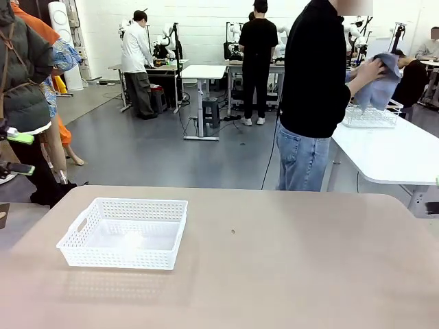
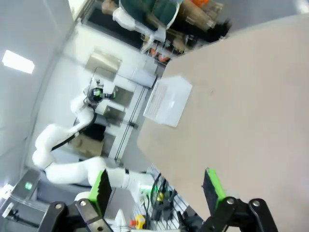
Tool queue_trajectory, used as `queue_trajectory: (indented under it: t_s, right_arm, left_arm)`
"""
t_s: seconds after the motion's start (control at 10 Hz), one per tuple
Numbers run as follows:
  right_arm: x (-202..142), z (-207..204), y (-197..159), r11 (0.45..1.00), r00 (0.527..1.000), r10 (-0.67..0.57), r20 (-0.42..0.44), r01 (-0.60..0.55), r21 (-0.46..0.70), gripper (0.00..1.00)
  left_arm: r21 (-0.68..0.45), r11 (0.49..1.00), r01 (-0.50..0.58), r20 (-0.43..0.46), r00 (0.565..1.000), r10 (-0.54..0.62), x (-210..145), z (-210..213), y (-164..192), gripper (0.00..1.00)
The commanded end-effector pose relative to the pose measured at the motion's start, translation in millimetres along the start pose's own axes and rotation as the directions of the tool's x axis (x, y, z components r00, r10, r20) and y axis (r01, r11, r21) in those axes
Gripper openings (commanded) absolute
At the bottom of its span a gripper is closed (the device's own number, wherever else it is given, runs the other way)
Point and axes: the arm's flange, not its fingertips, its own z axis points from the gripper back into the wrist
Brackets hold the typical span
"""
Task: Clean and organize the cups into the basket.
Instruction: Pick up the Organizing basket and move it to the center of the table, then pick up the Reusable plastic cup from the right side of the table and place it inside the Organizing basket.
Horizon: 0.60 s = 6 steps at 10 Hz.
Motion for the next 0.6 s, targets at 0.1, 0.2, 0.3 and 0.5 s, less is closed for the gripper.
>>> queue_trajectory:
  t_s: [0.1, 0.2, 0.3, 0.5]
  right_arm:
    - [-21.6, 51.7, -15.5, 0.999, 0.993, -0.003, 0.118, 0.008, -0.037, 1.00]
    - [-32.7, 75.3, -18.9, 0.999, 0.984, -0.017, 0.178, 0.024, -0.038, 1.00]
    - [-46.0, 96.8, -20.4, 0.999, 0.971, -0.021, 0.236, 0.028, -0.025, 1.00]
    - [-73.6, 133.5, -18.4, 1.000, 0.939, -0.001, 0.344, -0.001, 0.007, 1.00]
  left_arm:
    - [-0.029, 0.999, -0.045, 0.111, 0.993, 0.048, -6.0, 52.8, 18.4, 1.00]
    - [-0.008, 0.998, -0.064, 0.125, 0.990, 0.065, -13.9, 67.5, 24.7, 1.00]
    - [0.017, 0.996, -0.090, 0.146, 0.985, 0.087, -22.5, 81.6, 32.0, 1.00]
    - [0.026, 0.991, -0.130, 0.205, 0.971, 0.122, -39.0, 107.7, 45.3, 1.00]
